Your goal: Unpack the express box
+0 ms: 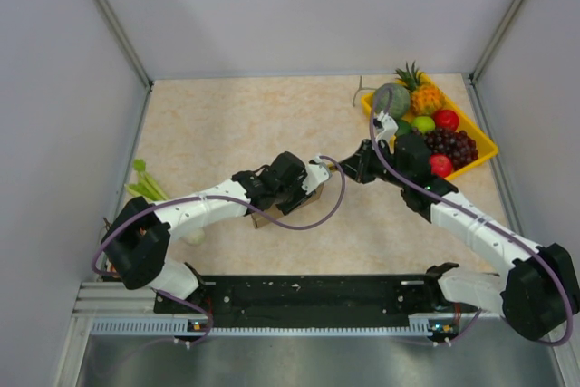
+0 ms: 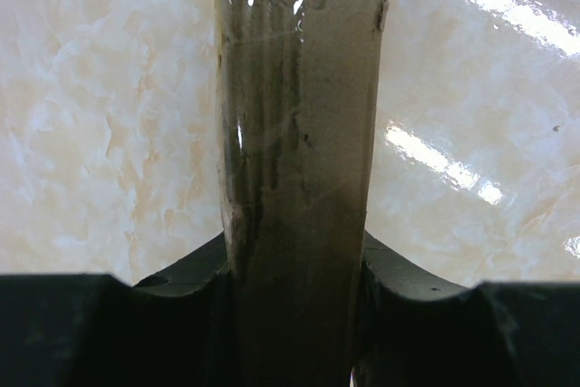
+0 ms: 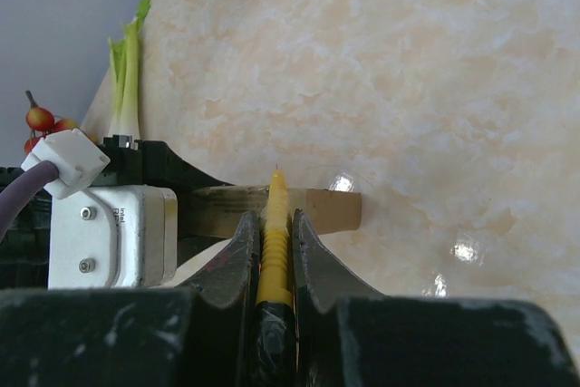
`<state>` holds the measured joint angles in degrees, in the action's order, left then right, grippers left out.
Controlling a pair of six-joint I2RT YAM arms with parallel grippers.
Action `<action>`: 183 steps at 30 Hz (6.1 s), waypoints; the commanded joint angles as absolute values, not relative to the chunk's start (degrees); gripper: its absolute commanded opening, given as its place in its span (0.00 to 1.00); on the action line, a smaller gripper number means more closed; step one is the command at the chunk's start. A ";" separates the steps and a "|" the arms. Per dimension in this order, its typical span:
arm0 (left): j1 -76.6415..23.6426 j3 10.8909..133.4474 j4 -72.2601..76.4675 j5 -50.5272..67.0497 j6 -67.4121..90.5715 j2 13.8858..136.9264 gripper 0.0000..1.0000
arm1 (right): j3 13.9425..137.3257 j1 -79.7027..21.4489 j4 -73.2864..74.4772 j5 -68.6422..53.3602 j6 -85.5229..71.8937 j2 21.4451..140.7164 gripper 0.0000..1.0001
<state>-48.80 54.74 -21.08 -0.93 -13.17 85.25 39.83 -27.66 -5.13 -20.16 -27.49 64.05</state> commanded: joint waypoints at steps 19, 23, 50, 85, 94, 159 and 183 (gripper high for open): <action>-48.87 51.86 -19.78 1.58 -9.23 87.71 0.32 | 43.24 -28.39 -3.87 -17.40 -28.48 60.38 0.00; -48.87 51.94 -19.86 1.50 -9.32 87.80 0.32 | 43.86 -28.39 -3.78 -18.54 -28.39 60.38 0.00; -48.95 52.03 -19.25 1.58 -9.58 88.59 0.30 | 42.98 -29.36 -3.35 -20.48 -27.86 65.74 0.00; -46.67 54.84 -20.21 -2.55 -6.15 94.83 0.15 | 45.97 -30.06 27.68 -21.88 -22.06 61.70 0.00; -46.23 55.37 -20.65 -2.29 -6.15 95.71 0.13 | 45.09 -30.06 28.83 -20.92 -22.50 59.59 0.00; -46.23 56.34 -19.95 5.45 -6.59 94.92 0.26 | 49.40 -27.42 4.56 -17.22 -27.07 69.08 0.00; -46.14 57.30 -21.18 1.58 -5.19 96.95 0.17 | 48.42 -27.86 15.29 -16.09 -26.72 62.49 0.00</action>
